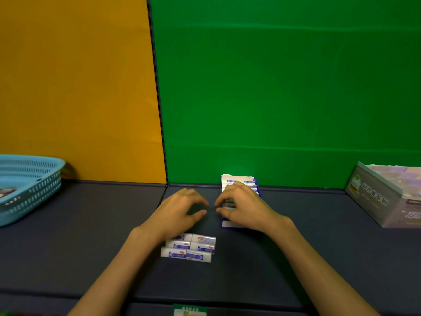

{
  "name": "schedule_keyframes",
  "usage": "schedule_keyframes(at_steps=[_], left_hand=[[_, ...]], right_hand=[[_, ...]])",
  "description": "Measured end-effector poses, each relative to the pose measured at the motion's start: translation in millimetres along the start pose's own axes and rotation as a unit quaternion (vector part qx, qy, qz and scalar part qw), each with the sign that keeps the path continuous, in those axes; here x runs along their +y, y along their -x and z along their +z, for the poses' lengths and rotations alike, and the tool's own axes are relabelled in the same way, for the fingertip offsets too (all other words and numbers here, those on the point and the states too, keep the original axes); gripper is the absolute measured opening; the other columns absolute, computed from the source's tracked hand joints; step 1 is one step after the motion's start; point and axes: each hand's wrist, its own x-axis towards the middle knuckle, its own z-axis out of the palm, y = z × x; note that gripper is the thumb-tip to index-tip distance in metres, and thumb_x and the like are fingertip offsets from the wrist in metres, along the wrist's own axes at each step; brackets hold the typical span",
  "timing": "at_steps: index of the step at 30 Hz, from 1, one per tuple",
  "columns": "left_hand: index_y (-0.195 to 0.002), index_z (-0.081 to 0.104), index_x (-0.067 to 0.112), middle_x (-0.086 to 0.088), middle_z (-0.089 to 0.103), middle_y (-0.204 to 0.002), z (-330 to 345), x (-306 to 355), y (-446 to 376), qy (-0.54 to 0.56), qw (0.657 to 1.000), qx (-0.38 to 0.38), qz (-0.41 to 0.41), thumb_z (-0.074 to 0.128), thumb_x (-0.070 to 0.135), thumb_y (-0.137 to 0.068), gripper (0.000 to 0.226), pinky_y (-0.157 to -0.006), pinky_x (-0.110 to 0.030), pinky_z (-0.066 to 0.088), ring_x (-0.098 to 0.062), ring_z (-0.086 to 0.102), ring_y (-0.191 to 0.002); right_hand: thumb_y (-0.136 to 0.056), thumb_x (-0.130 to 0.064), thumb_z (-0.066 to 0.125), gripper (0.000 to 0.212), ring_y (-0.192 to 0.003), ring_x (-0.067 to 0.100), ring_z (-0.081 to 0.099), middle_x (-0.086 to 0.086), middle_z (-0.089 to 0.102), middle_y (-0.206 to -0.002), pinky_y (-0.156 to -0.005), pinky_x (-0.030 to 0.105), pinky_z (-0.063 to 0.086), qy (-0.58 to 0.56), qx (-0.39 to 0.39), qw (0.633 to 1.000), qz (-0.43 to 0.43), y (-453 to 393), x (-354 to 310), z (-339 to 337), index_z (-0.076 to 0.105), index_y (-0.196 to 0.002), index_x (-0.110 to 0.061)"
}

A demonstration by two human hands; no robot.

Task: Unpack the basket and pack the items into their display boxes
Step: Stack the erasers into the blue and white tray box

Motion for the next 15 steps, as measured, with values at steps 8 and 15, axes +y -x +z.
schedule_keyframes(at_steps=[8,15], left_hand=[[-0.109,0.071,0.038,0.019,0.062,-0.109,-21,-27,38,0.069,0.990,-0.099,-0.070,0.074,0.039,-0.085,0.025,-0.093,-0.025,0.048,0.001,0.056,-0.103],[-0.102,0.073,0.035,0.017,0.068,-0.098,-16,-39,38,0.088,0.985,-0.133,-0.069,0.070,0.032,-0.090,0.013,-0.084,-0.023,0.054,0.004,0.061,-0.091]], right_hand=[[-0.080,-0.051,0.072,0.030,-0.101,0.009,0.043,-0.017,0.065,-0.095,-0.090,0.033,0.042,0.034,-0.101,0.994,-0.026,3,-27,21,0.075,-0.103,-0.032],[-0.086,-0.044,0.070,0.020,-0.097,0.008,0.042,-0.019,0.065,-0.087,-0.088,0.031,0.041,0.061,-0.133,0.989,-0.027,-5,-32,27,0.077,-0.099,-0.030]])
